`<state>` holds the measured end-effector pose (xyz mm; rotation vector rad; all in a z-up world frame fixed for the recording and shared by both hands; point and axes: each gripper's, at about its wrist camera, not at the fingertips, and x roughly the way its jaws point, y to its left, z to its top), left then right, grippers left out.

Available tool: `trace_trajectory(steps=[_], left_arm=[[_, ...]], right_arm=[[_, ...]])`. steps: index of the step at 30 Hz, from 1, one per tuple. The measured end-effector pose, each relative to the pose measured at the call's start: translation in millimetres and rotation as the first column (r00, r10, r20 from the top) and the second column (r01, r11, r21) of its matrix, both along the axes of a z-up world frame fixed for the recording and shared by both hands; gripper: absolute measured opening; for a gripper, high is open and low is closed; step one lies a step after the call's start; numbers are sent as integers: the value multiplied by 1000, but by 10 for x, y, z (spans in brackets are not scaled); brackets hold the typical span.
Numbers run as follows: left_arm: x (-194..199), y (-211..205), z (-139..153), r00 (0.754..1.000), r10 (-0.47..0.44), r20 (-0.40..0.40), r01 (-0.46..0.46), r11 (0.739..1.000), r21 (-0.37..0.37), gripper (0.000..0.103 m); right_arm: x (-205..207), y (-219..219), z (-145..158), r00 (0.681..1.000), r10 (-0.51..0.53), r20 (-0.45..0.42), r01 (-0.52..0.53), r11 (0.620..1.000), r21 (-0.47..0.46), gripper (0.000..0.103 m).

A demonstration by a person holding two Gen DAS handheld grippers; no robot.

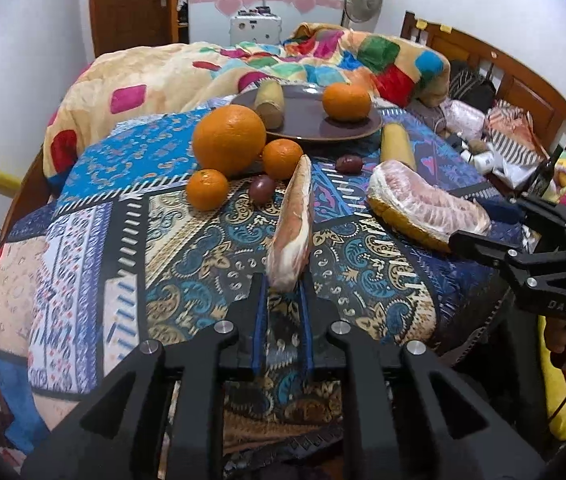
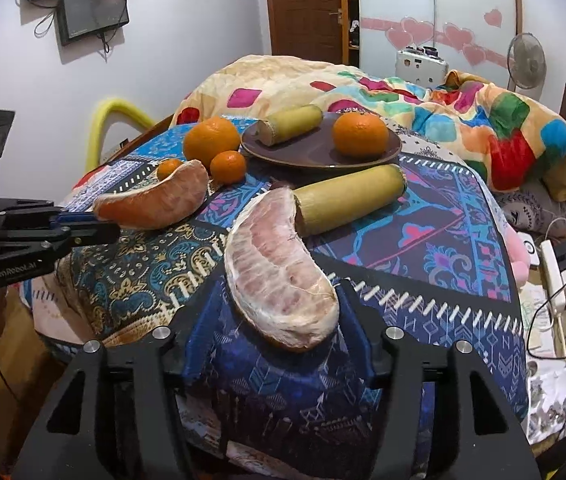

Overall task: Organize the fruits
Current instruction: 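Lift and carry the pomelo segments toward the purple plate with both tools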

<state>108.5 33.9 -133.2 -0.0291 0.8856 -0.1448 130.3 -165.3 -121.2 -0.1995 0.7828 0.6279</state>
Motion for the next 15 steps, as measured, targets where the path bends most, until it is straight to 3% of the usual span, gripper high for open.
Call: trace_trajectory(steps=[3, 7, 15], left_arm=[[91, -27, -41, 1000, -11, -4, 11, 1000, -1, 23], [213, -58, -89, 1000, -23, -11, 23, 1000, -12, 30], [417, -166, -145, 999, -36, -7, 36, 999, 10, 30]], right_arm=[[56, 36, -30, 1000, 5, -4, -5, 1000, -9, 56], [161, 84, -86, 1000, 12, -15, -12, 1000, -20, 65], [280, 152, -151, 999, 48, -23, -49, 999, -14, 71]])
